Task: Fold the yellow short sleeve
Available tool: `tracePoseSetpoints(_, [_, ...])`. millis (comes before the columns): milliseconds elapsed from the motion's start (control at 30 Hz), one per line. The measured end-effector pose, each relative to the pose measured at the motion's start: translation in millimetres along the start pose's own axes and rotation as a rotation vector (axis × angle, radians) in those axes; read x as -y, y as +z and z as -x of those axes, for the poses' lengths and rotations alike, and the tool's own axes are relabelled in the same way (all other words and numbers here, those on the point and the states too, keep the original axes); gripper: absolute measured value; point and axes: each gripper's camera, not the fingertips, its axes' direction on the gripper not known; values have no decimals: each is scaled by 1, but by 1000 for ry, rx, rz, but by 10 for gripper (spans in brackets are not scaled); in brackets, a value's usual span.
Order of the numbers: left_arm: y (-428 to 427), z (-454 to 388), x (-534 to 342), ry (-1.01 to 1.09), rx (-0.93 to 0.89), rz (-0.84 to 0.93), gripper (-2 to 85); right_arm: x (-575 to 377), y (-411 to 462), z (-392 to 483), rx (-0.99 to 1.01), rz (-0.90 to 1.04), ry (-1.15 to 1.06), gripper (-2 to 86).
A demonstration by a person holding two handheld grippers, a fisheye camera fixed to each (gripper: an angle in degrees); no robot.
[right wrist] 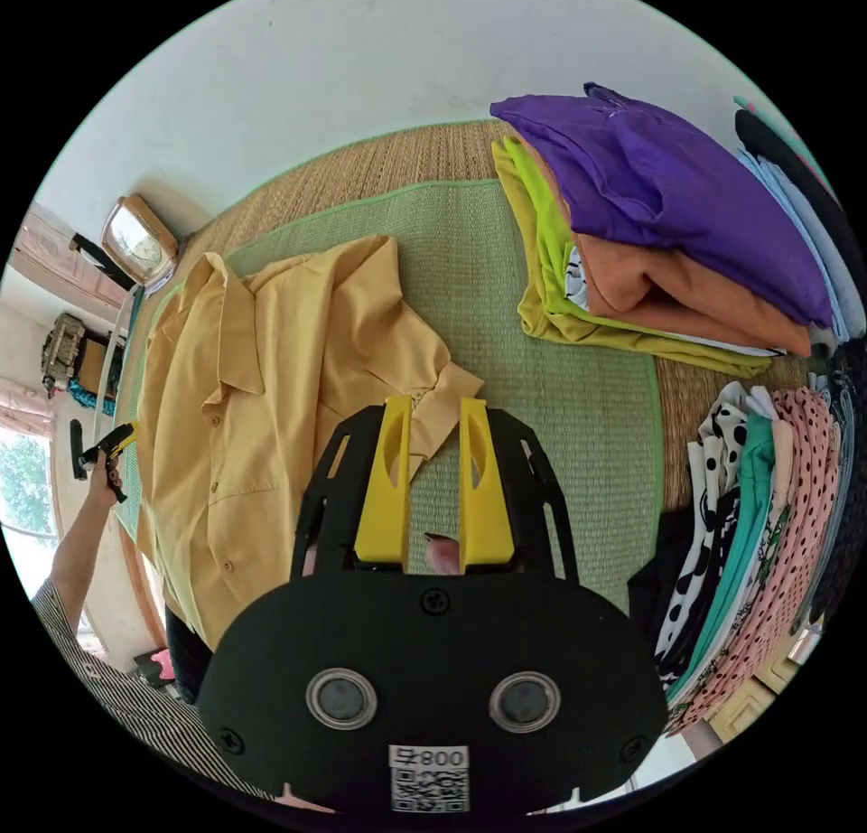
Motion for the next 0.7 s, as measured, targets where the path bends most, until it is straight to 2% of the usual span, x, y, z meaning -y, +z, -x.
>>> tracePoseSetpoints(133, [11,-16,3,12,115,-7,48,12,26,34,-111,51,-2,70])
tracePoseSetpoints(267, [15,-25,8,50,143,20,23,22,24,51,-113,71,-35,18])
tracePoseSetpoints(467, [-29,-17,24,35,271,-117,19,55,-32,33,-311,15,-48,7])
tracePoseSetpoints(600, [-54,-1,27,-37,284,-216,37,73,-57,16,-265,23,-41,10])
tracePoseSetpoints(700, [-50,6,14,-53,257,-221,60,69,-51,4,-171,50,-5,21])
